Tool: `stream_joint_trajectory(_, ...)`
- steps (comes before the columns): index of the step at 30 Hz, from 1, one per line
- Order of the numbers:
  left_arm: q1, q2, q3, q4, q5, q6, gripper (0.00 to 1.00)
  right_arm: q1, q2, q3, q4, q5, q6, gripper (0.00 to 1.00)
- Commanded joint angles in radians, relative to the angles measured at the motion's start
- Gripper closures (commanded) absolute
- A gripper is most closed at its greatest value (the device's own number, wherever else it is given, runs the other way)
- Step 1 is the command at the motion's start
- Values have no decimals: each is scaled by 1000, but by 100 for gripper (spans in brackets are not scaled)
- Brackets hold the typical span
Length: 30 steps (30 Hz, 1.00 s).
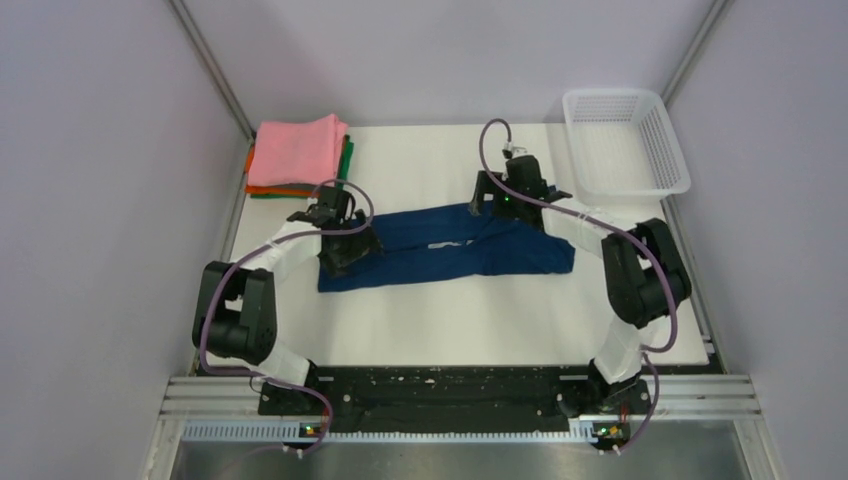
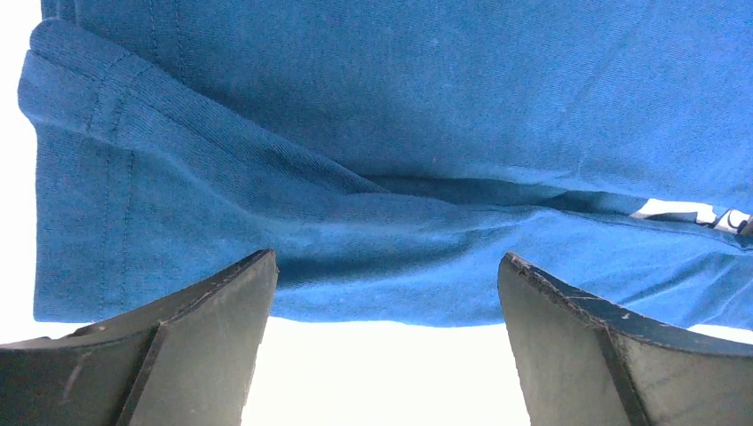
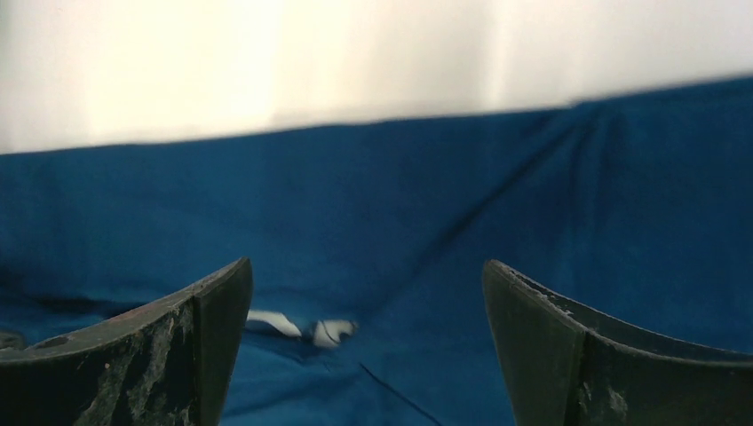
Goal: Fold and stack the t-shirts
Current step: Fold the other side of the tshirt into a rectangle
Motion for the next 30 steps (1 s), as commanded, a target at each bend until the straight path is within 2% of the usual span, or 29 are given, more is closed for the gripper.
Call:
stream_joint_trajectory(1, 1, -54, -9, -4, -21, 15, 1, -47, -145, -112, -22, 122, 21, 1)
stream_joint_trajectory(4, 2, -50, -13, 0, -19, 21, 1, -104, -166, -196, 36, 65, 53, 2)
stream_joint_trajectory(9, 1, -26, -7, 0, -16, 27, 1, -129, -120, -202, 94, -73, 56, 8)
stream_joint_trajectory(15, 1, -28, -13, -3, -22, 25, 1, -128, -53, -157, 92, -24, 61, 23)
stream_joint_trajectory(20, 1, -23, -8, -9, -27, 26, 1, -128, -9, -127, 74, -17, 62, 29)
stream_joint_trajectory(23, 1, -21, -6, -10, -28, 25, 1, -128, -5, -125, 81, -18, 63, 40)
stream_joint_trajectory(27, 1, -11, 0, -11, -27, 23, 1, -128, -5, -116, 92, -29, 60, 62)
stream_joint_trajectory(30, 1, -9, 3, -13, -27, 23, 1, -129, 8, -96, 79, -24, 58, 73)
